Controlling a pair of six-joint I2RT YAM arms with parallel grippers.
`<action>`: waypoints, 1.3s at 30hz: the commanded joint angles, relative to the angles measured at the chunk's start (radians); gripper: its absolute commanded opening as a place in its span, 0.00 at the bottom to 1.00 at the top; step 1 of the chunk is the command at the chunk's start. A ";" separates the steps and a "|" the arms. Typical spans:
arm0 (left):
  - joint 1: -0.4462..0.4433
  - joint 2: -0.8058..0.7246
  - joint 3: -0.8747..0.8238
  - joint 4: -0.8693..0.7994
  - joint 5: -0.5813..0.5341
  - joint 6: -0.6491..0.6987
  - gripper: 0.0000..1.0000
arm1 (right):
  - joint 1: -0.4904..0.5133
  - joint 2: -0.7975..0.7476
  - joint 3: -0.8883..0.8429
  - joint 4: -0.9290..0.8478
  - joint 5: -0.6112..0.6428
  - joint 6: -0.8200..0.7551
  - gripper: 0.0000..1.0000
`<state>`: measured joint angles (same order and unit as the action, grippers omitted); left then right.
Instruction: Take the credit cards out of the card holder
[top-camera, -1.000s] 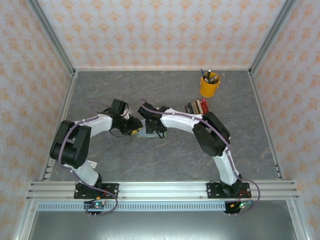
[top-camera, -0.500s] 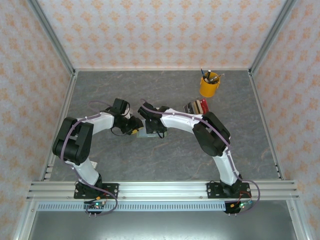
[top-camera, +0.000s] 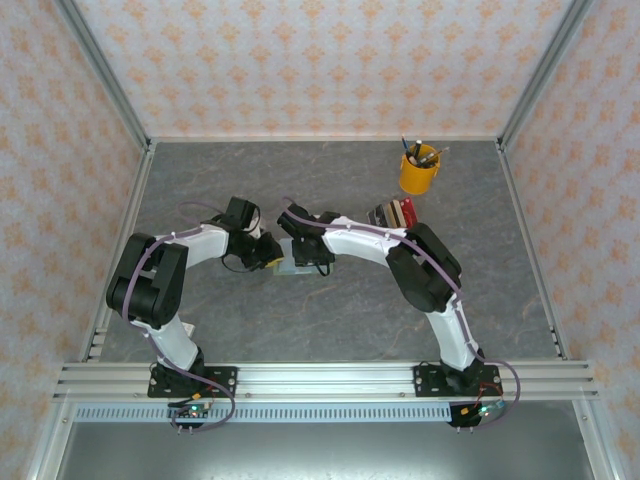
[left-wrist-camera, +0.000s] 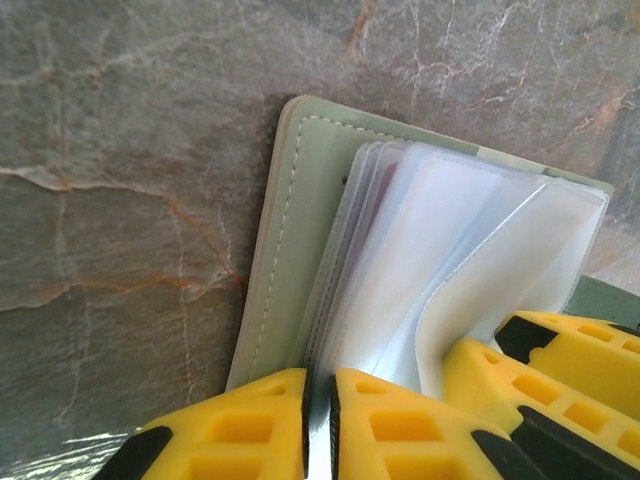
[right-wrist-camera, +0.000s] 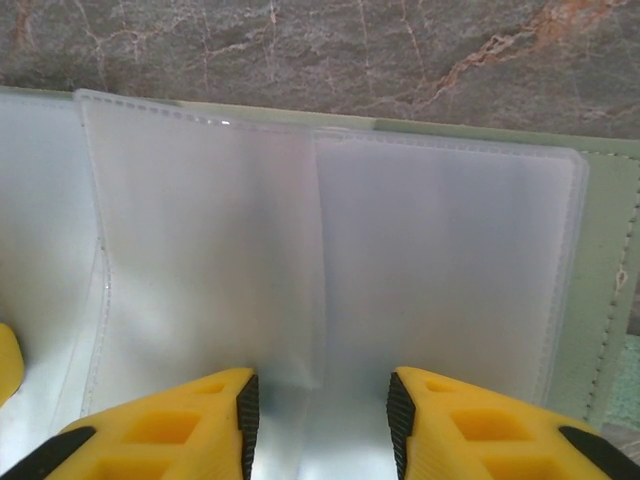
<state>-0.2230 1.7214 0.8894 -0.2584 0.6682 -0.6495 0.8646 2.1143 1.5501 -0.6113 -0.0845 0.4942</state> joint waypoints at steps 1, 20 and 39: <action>-0.014 -0.040 0.021 -0.031 0.000 0.027 0.10 | -0.012 0.014 -0.054 0.007 -0.046 0.009 0.39; -0.030 -0.120 0.003 0.045 0.171 0.030 0.14 | -0.071 -0.196 -0.254 0.303 -0.267 0.065 0.39; -0.111 -0.068 0.081 0.096 0.176 -0.018 0.21 | -0.104 -0.454 -0.479 0.428 -0.071 0.149 0.40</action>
<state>-0.3275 1.6272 0.9363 -0.1917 0.8318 -0.6540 0.7666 1.7153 1.0889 -0.2001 -0.2447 0.6247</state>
